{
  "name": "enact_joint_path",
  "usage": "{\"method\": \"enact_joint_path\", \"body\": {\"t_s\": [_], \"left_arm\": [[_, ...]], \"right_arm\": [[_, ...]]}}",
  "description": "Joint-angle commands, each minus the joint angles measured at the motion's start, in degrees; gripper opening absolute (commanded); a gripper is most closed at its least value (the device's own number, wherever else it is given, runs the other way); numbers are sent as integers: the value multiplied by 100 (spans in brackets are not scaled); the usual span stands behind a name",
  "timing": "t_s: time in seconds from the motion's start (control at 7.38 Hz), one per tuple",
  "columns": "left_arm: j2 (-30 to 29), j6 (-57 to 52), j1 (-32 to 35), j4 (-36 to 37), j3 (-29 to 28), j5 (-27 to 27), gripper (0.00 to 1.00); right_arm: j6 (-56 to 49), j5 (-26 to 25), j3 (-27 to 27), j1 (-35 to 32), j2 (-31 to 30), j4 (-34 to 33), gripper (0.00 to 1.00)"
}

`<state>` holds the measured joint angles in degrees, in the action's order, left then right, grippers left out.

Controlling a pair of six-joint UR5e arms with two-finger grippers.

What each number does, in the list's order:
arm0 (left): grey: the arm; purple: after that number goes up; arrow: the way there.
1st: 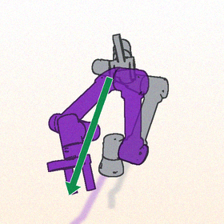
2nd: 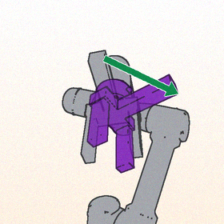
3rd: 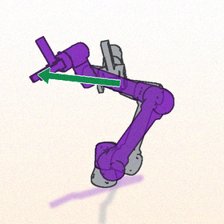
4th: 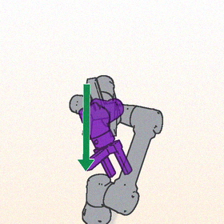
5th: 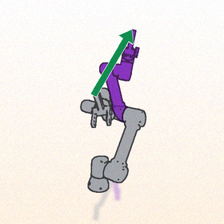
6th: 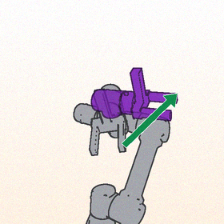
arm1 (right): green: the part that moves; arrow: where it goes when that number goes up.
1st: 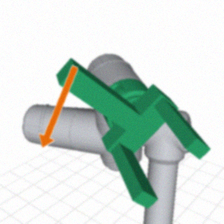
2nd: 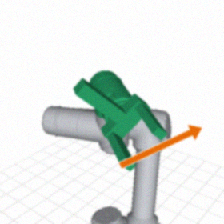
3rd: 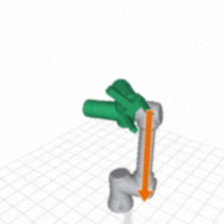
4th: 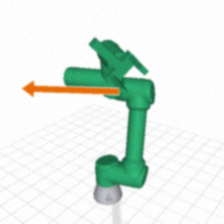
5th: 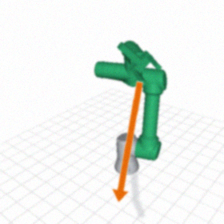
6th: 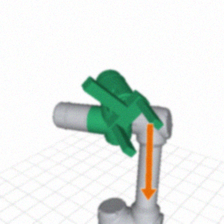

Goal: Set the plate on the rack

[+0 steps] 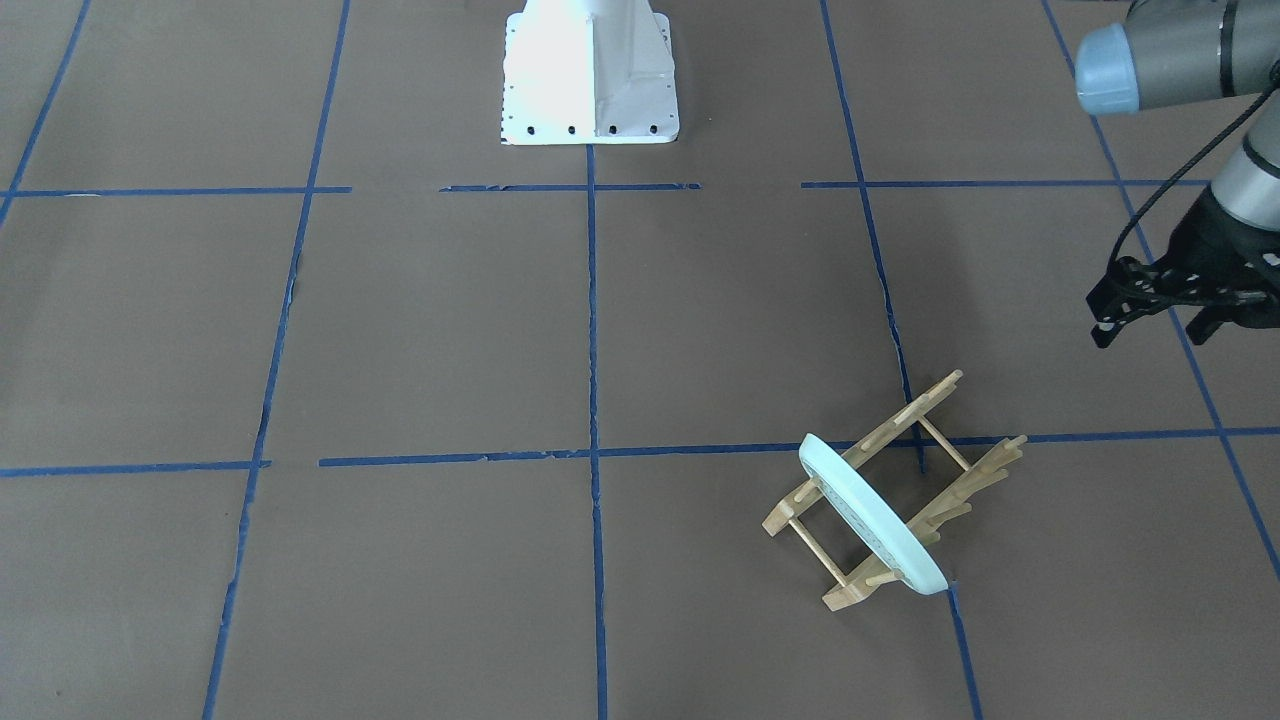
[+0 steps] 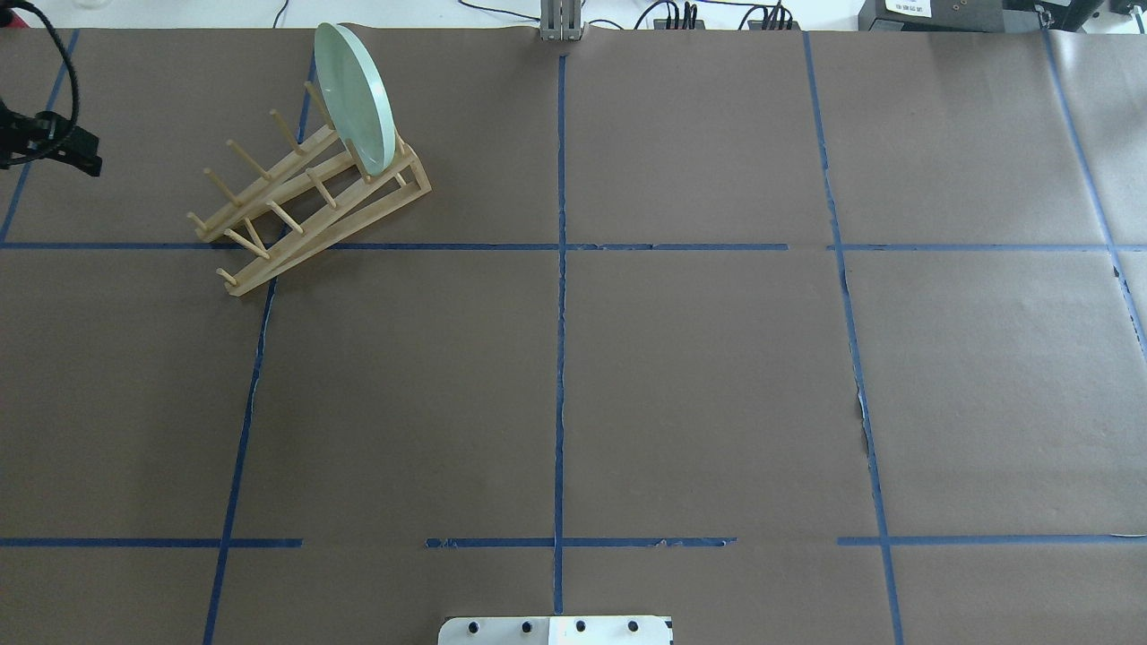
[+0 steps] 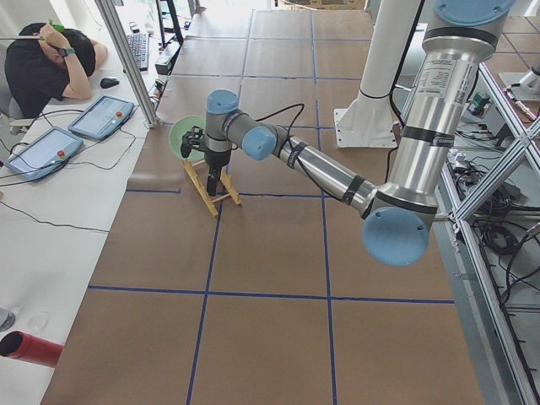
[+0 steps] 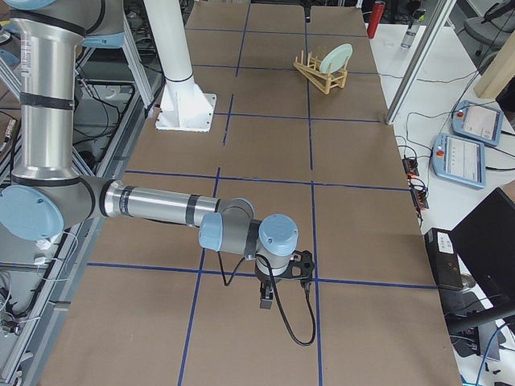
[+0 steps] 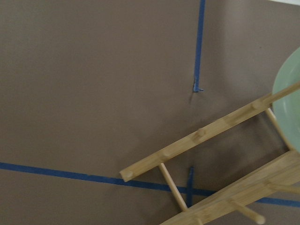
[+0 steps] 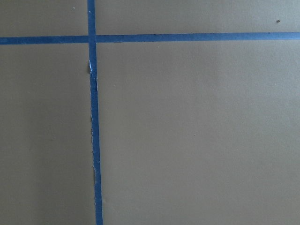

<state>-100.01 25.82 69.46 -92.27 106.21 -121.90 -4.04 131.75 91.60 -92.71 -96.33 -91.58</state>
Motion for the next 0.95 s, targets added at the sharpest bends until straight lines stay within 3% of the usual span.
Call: {"method": "enact_joint_path", "body": {"t_s": [0.0,0.14,0.41,0.81], "left_arm": [[683,-2563,994,234,-318,-483,100],[859,-3443,1399,619,-511,-493,100],[1237,-3680,2262,658,-627,-972,100],[1379,-3515,2361,605,-671,-1345,100]], "right_arm": [[0,0,-1,8,0,0,100],[0,0,-1,-1,0,0,100],[0,0,-1,8,0,0,100],[0,0,-1,-1,0,0,100]]}}
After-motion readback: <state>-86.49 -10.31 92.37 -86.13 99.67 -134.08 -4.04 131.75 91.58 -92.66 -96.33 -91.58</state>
